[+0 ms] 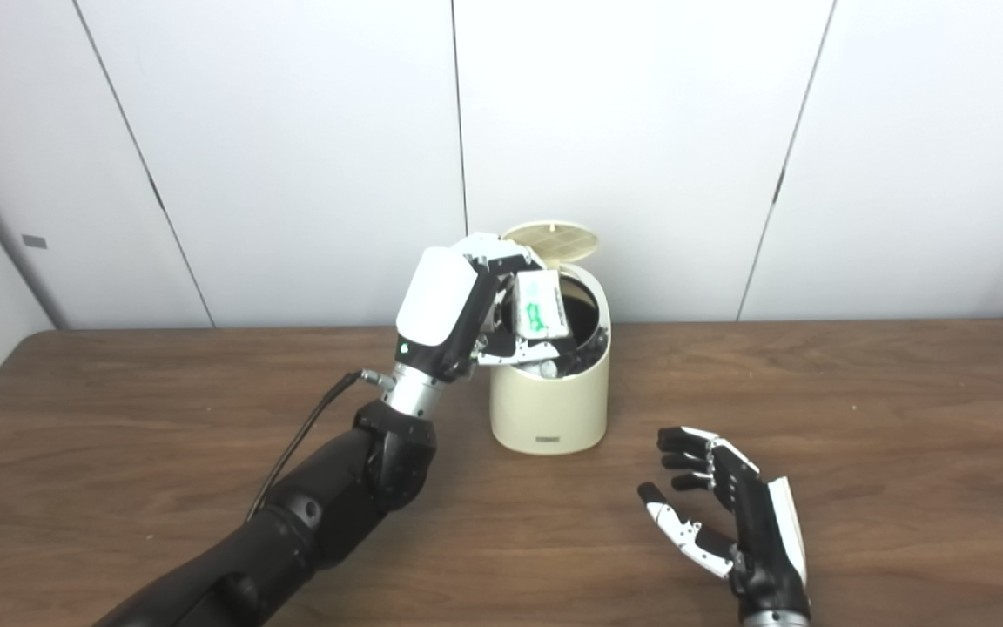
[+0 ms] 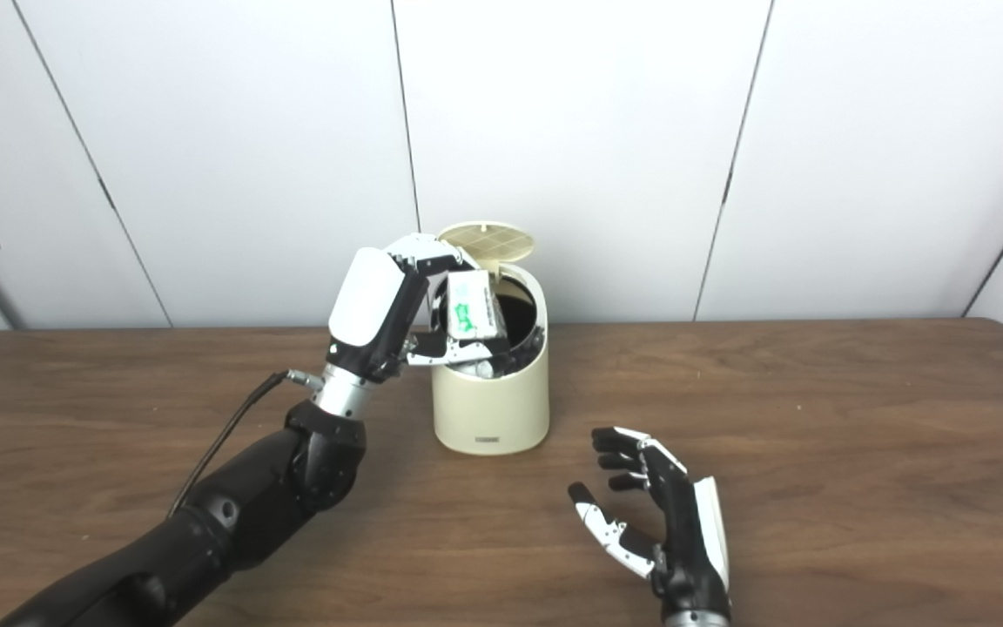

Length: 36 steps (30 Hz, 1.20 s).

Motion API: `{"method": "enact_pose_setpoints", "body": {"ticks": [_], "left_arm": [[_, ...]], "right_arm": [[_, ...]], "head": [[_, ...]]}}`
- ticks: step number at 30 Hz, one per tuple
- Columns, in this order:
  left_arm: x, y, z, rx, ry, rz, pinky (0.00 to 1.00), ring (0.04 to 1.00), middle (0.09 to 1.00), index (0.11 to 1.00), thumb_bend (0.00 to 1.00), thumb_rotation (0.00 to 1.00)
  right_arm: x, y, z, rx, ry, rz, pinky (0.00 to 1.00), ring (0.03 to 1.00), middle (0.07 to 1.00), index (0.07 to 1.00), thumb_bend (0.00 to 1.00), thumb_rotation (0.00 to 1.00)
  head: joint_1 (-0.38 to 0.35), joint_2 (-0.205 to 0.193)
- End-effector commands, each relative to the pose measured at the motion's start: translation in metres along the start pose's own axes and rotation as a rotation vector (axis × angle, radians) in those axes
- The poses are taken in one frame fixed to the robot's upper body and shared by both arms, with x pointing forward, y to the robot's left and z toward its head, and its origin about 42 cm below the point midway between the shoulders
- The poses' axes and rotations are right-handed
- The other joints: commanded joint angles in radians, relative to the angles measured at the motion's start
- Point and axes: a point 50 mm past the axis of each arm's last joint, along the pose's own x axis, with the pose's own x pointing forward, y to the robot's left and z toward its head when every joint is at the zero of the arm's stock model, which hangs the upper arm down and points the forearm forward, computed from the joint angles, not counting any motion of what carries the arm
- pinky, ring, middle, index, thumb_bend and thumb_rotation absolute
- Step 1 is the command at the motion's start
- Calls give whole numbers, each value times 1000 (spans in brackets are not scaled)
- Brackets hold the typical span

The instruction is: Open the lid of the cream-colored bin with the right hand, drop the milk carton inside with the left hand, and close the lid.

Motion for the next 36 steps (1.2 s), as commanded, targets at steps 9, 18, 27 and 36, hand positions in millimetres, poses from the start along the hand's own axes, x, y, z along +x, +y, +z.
{"method": "enact_pose_setpoints", "body": {"ticks": [9, 18, 27, 36], "left_arm": [[16, 12, 1, -29, -13, 3, 785, 683, 642, 643, 1000, 517], [16, 12, 0, -22, -14, 1, 794, 687, 648, 648, 1000, 508], [16, 13, 0, -19, -15, 9, 783, 679, 638, 637, 1000, 485], [13, 19, 5, -55, -19, 59, 804, 664, 633, 630, 1000, 452]], "right_arm": [[-9, 5, -7, -4, 20, 12, 572, 660, 684, 676, 238, 76], [-9, 6, -7, 16, 25, 3, 575, 662, 685, 672, 247, 92], [-10, 7, -7, 3, 26, 4, 574, 660, 683, 673, 240, 77], [-9, 5, -8, 2, 14, 10, 571, 659, 682, 673, 237, 68]], "head": [[0, 2], [2, 2], [3, 1], [3, 2]]}}
